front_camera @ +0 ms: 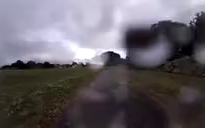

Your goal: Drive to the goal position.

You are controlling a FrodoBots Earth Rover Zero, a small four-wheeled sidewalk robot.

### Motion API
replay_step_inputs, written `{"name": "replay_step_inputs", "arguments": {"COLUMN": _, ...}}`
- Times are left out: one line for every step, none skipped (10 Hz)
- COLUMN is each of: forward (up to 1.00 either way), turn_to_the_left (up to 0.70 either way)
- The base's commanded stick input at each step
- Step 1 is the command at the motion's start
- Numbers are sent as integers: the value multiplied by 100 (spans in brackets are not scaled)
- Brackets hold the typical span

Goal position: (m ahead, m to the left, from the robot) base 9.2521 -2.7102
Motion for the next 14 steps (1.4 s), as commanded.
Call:
{"name": "replay_step_inputs", "arguments": {"forward": 70, "turn_to_the_left": -14}}
{"name": "replay_step_inputs", "arguments": {"forward": 70, "turn_to_the_left": 0}}
{"name": "replay_step_inputs", "arguments": {"forward": 70, "turn_to_the_left": 0}}
{"name": "replay_step_inputs", "arguments": {"forward": 70, "turn_to_the_left": 0}}
{"name": "replay_step_inputs", "arguments": {"forward": 70, "turn_to_the_left": 0}}
{"name": "replay_step_inputs", "arguments": {"forward": 70, "turn_to_the_left": 0}}
{"name": "replay_step_inputs", "arguments": {"forward": 70, "turn_to_the_left": 0}}
{"name": "replay_step_inputs", "arguments": {"forward": 70, "turn_to_the_left": 0}}
{"name": "replay_step_inputs", "arguments": {"forward": 70, "turn_to_the_left": 0}}
{"name": "replay_step_inputs", "arguments": {"forward": 70, "turn_to_the_left": 0}}
{"name": "replay_step_inputs", "arguments": {"forward": 70, "turn_to_the_left": 0}}
{"name": "replay_step_inputs", "arguments": {"forward": 70, "turn_to_the_left": 0}}
{"name": "replay_step_inputs", "arguments": {"forward": 70, "turn_to_the_left": 0}}
{"name": "replay_step_inputs", "arguments": {"forward": 70, "turn_to_the_left": 0}}
